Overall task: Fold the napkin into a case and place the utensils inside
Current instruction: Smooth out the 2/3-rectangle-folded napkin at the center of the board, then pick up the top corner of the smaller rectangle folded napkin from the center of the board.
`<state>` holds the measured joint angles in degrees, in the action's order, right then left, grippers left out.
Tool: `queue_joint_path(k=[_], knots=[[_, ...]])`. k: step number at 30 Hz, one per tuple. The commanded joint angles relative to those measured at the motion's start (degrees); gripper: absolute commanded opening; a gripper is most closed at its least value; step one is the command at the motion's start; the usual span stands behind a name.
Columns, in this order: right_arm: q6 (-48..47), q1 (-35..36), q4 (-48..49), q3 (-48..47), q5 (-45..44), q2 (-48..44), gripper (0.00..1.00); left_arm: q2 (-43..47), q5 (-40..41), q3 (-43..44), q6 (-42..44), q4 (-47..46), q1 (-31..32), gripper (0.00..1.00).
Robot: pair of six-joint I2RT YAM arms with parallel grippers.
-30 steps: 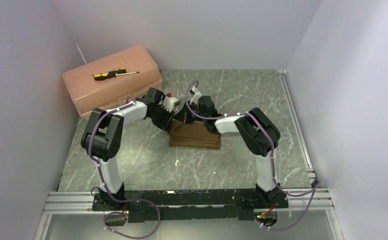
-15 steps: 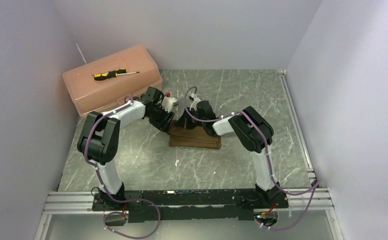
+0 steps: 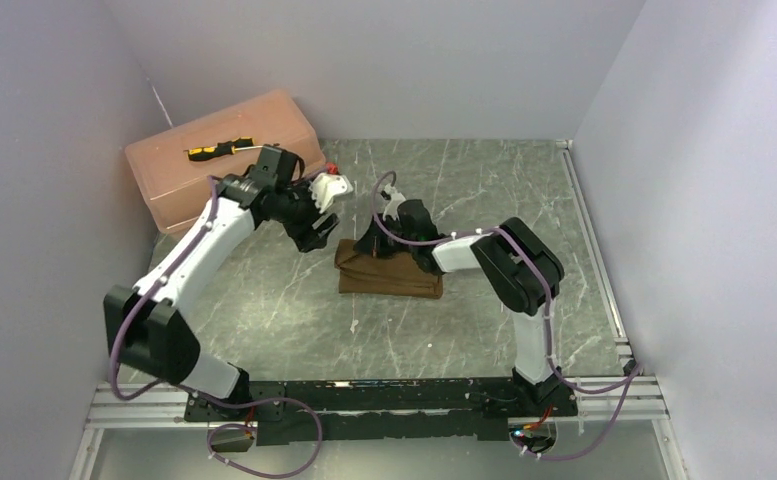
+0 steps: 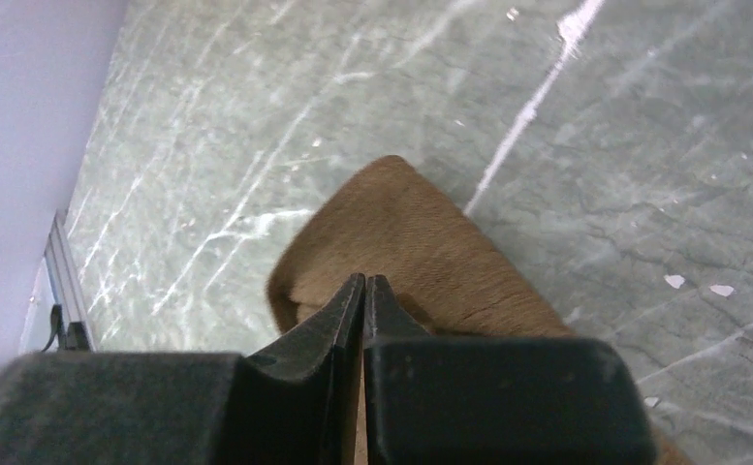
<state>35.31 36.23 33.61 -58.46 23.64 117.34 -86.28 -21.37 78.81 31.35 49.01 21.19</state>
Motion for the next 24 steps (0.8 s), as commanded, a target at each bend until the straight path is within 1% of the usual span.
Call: queue_joint_path(k=[1, 4, 6, 8, 10, 13, 16, 19, 24], knots=[[-5.2, 0.4, -2.2, -0.4, -0.7, -9.2, 0.11, 7.0, -5.9, -3.8, 21.2, 3.7, 0.2, 0.76], [-10.5, 0.5, -7.1, 0.2, -1.6, -14.7, 0.2, 11.9, -11.9, -12.1, 31.6, 0.5, 0.9, 0.77], [-13.9, 0.3, -11.5, 0.9, -2.2, -17.6, 0.25, 14.2, -12.5, -18.0, 35.7, -5.3, 2.7, 0.78], [-16.7, 0.1, -14.2, 1.9, -2.3, -20.0, 0.27, 14.5, -11.7, -22.8, 40.3, -10.1, 5.3, 0.78], [-19.5, 0.1, -16.2, 3.3, -2.7, -21.9, 0.29, 13.9, -10.9, -26.5, 42.9, -15.2, 7.2, 0.76], [-21.8, -0.2, -15.8, 6.3, -2.5, -23.3, 0.31, 12.8, -10.3, -31.7, 46.5, -23.8, 8.9, 0.71], [-24.3, -0.7, -13.9, 7.5, 0.3, -21.8, 0.34, 11.1, -10.4, -35.7, 52.9, -29.7, 9.3, 0.69], [-24.9, -0.6, -13.5, 6.2, 1.5, -18.7, 0.32, 9.2, -9.5, -38.4, 56.5, -34.9, 9.3, 0.67], [-22.9, -0.6, -11.8, 5.1, 1.5, -14.0, 0.19, 6.1, -10.1, -40.4, 60.6, -38.6, 9.3, 0.66]])
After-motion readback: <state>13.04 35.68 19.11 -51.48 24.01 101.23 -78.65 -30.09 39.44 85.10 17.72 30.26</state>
